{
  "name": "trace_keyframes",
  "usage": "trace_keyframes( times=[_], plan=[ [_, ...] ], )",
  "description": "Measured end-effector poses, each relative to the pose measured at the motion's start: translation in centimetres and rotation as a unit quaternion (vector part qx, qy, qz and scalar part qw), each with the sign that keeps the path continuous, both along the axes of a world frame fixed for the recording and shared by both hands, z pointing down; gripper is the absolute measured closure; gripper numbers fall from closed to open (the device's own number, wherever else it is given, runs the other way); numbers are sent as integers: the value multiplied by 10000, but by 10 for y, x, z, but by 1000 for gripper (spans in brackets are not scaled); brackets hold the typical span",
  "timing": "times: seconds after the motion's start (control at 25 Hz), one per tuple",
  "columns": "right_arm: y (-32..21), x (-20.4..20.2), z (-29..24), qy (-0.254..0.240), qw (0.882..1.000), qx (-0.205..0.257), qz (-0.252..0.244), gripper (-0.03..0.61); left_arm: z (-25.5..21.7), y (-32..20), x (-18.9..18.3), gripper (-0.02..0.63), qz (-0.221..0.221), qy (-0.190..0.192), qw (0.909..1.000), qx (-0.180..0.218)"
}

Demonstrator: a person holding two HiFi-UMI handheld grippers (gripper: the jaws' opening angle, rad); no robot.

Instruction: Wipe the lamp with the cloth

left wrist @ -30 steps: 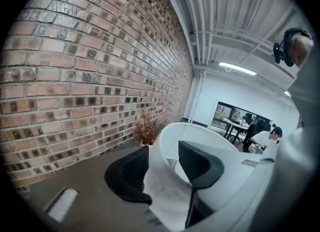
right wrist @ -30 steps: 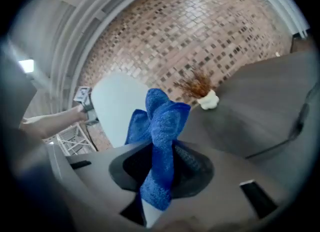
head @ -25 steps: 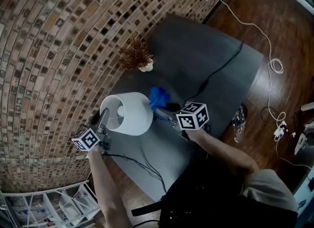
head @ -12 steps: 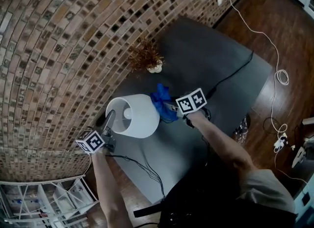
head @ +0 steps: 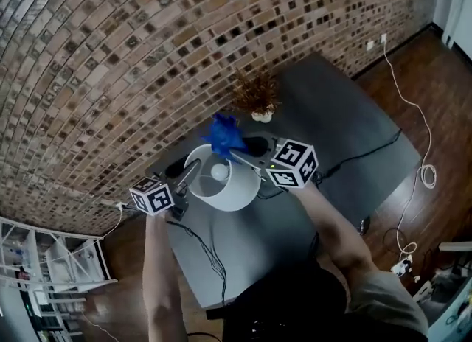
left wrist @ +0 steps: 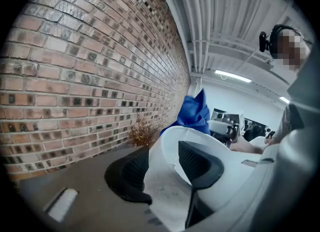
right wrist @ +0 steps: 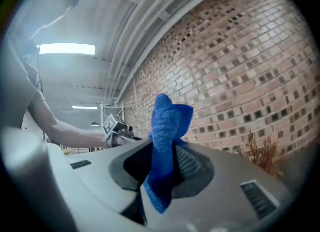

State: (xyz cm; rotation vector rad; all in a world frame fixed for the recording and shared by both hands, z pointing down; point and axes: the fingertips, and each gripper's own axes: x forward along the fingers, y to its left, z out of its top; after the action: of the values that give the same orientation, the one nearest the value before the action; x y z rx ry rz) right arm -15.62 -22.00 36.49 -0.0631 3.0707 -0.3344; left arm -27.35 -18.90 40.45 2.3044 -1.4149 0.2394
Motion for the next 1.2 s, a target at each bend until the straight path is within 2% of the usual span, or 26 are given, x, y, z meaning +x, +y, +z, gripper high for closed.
trace_keyframes(
  times=[0.08, 0.2, 0.28, 0.36, 0.4, 0.48, 0.6, 0.72, 0.8, 0.88, 0.92, 0.96, 1.0, 1.04, 1.08, 1.12, 1.2],
  plan=[
    [-20, 1, 45, 295, 9972, -674, 123, 492, 0, -1, -3, 436, -37, 7, 10000, -10],
    [-56, 18, 141, 1315, 9819, -1208, 624, 492, 0, -9, -6, 436, -205, 206, 9996, 55],
    [-64, 39, 206, 2111, 9612, -1541, 882, 492, 0, -13, -7, 436, -308, 438, 9985, 106],
    [-56, 60, 252, 2964, 9363, -1547, 1077, 492, -2, -18, -7, 435, -313, 643, 9972, 199],
    [-51, 68, 260, 3174, 9292, -1496, 1159, 492, -4, -20, -7, 422, -290, 698, 9968, 278],
    [-43, 78, 245, 3096, 9327, -1364, 1247, 492, -10, -21, -6, 410, -233, 659, 9962, 523],
    [-35, 84, 188, 2831, 9482, -704, 1257, 492, -23, -15, -15, 405, -303, 627, 9926, 992],
    [-29, 96, 142, 2659, 9551, -309, 1267, 492, -39, -2, -37, 405, -719, 917, 9825, 1453],
    [-20, 100, 121, 2509, 9587, -267, 1315, 492, -54, 14, -49, 403, -944, 892, 9760, 1746],
    [-6, 105, 113, 2281, 9630, -431, 1369, 491, -71, 38, -40, 380, -778, 460, 9745, 2053],
    [1, 109, 115, 2179, 9642, -589, 1391, 492, -77, 50, -23, 362, -513, 52, 9747, 2176],
    [7, 114, 121, 2125, 9638, -772, 1416, 491, -80, 61, 0, 331, -172, -489, 9731, 2247],
    [14, 119, 132, 2128, 9615, -962, 1448, 492, -79, 68, 24, 311, 188, -1139, 9675, 2248],
    [21, 122, 145, 2167, 9580, -1149, 1487, 492, -73, 74, 47, 272, 532, -1864, 9565, 2180],
    [29, 125, 158, 2210, 9540, -1334, 1527, 492, -62, 76, 68, 236, 855, -2620, 9394, 2039],
    [37, 128, 171, 2236, 9501, -1513, 1564, 492, -47, 77, 84, 215, 1155, -3359, 9168, 1826],
    [54, 132, 186, 2214, 9447, -1810, 1608, 492, -13, 72, 106, 170, 1664, -4663, 8593, 1287]
  ],
)
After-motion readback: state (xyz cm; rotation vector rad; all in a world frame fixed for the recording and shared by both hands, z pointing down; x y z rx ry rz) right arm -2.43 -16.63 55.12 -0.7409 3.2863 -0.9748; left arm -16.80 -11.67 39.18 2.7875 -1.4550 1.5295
